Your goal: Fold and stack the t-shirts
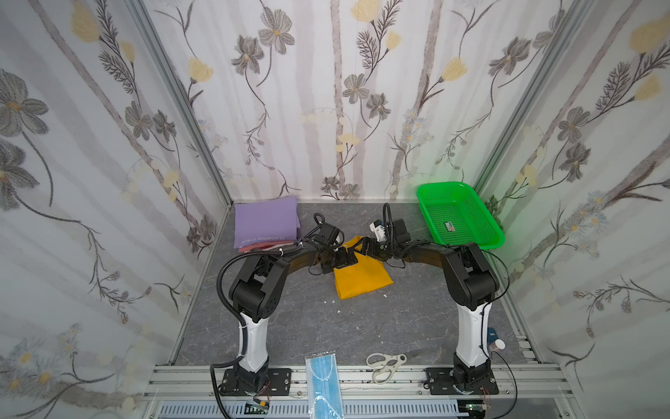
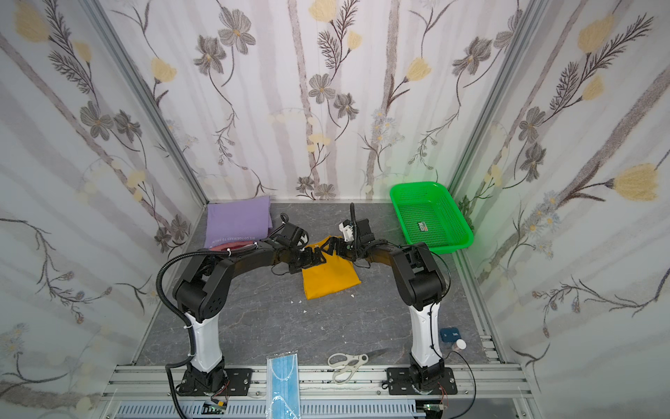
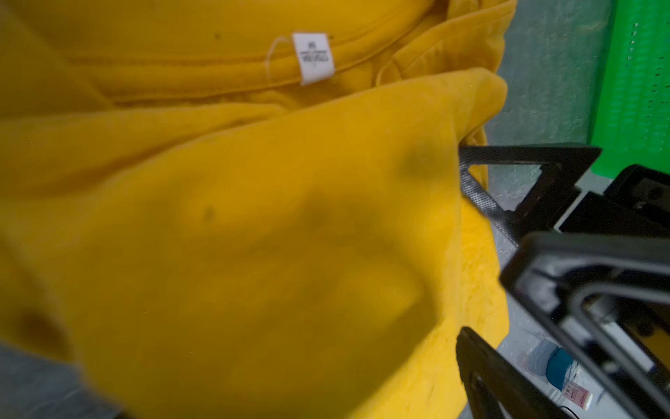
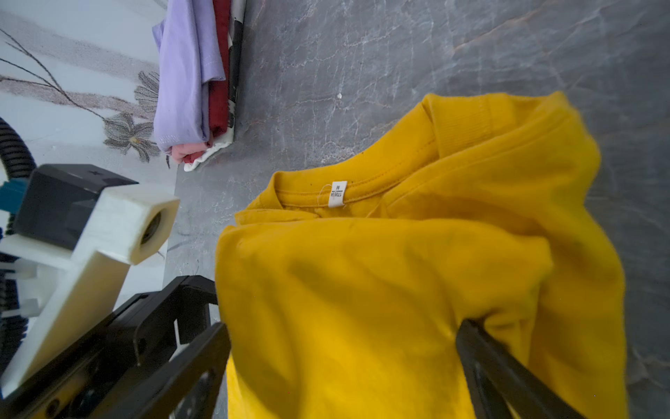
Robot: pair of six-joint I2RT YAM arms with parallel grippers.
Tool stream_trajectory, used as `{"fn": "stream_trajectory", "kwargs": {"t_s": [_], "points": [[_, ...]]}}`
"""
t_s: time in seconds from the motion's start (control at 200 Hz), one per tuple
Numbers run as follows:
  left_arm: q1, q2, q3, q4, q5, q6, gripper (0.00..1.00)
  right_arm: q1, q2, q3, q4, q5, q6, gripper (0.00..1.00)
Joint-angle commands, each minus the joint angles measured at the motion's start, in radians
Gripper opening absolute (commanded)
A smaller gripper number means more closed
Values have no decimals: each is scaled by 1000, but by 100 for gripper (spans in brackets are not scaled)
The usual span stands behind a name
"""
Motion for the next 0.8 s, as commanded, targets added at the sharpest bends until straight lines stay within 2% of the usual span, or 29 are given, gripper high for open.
{"fn": "stream_trajectory", "kwargs": {"t_s": [0.0, 0.19, 0.29, 0.335, 0.355, 0.49, 0.56, 0.685, 0.799], "points": [[-31, 42, -12, -116, -108, -50, 94, 5, 12, -33, -27, -3, 64, 99], [-57, 71, -62, -8, -171, -130, 85, 9, 3, -114, 77, -33, 127, 99], [-71, 90, -70, 40, -201, -153, 58, 11, -17, -169, 131, -38, 161, 99], [-78, 96, -75, 57, -216, -167, 33, 13, -25, -184, 141, -39, 169, 99], [-82, 97, -79, 66, -222, -172, 27, 13, -27, -189, 143, -39, 171, 99], [-93, 114, -89, 123, -194, -182, 21, 16, -38, -220, 169, -41, 186, 99], [-92, 98, -110, 143, -192, -173, 0, 14, -51, -239, 204, -52, 205, 99], [-71, 47, -120, 86, -196, -88, 0, -14, -121, -302, 324, -94, 256, 99], [-28, 32, -58, -37, -109, 64, 0, -44, -248, -341, 333, -101, 246, 100]]}}
